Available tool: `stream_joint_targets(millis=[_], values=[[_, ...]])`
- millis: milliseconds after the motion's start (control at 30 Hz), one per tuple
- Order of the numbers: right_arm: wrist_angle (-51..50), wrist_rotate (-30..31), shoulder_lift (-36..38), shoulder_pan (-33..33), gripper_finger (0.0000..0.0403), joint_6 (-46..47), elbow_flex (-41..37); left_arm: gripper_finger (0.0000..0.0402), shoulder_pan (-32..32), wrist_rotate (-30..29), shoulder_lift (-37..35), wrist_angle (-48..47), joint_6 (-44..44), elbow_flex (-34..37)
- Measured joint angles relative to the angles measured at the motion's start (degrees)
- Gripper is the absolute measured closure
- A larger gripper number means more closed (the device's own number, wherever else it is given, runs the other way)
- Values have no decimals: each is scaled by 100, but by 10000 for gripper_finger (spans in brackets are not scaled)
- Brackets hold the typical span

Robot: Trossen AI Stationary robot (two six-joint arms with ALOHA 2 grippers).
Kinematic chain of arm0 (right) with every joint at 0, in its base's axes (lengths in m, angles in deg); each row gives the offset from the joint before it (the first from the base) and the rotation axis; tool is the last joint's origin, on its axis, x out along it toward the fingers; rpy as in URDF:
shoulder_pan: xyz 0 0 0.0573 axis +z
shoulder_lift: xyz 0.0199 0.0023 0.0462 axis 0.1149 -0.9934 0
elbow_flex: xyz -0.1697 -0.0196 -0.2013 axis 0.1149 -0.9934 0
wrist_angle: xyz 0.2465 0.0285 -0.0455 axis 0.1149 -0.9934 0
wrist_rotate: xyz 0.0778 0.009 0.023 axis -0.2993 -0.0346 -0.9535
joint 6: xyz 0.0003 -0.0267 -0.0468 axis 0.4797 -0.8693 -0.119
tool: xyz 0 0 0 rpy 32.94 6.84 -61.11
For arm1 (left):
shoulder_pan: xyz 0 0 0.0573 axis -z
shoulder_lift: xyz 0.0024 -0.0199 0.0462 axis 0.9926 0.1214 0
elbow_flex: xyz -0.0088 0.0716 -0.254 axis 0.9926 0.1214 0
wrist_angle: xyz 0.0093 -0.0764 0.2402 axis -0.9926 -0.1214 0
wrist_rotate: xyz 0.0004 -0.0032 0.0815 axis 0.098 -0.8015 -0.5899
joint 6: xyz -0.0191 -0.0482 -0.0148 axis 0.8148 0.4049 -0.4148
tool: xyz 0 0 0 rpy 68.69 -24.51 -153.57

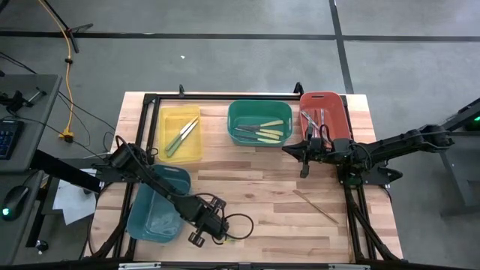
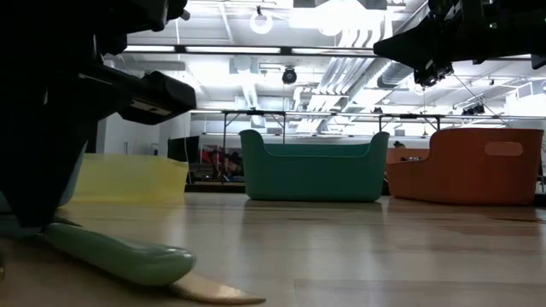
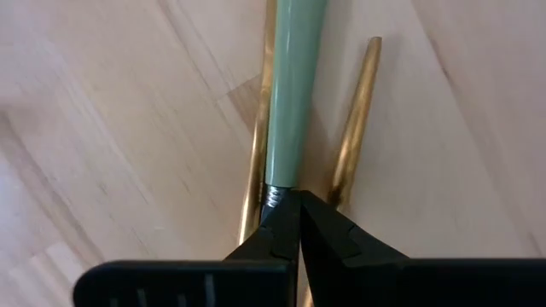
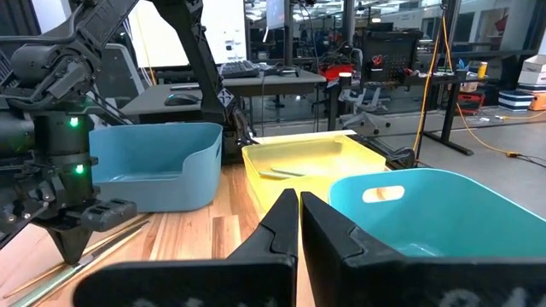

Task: Sort silverware by color (type)
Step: Put the green knife into the yellow bin

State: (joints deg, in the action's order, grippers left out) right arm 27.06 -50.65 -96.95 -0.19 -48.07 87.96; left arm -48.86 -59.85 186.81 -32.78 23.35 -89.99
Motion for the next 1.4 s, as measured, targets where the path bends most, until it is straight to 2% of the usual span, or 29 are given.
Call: stream_joint_targets(millis=[267,600,900,1400], values=[[0,1,0,1,403,0,0,401,-1,-151,-2,29,-151,0],[0,1,0,1,403,17,0,401,-209,-184,-2,619,-535,0],[-44,-1,0,-1,403,7,0,401,-124,238,-2,560,-450,0],[-90,1,-2,1,403,17,0,401,-76,-351,238,636,-692,-9]])
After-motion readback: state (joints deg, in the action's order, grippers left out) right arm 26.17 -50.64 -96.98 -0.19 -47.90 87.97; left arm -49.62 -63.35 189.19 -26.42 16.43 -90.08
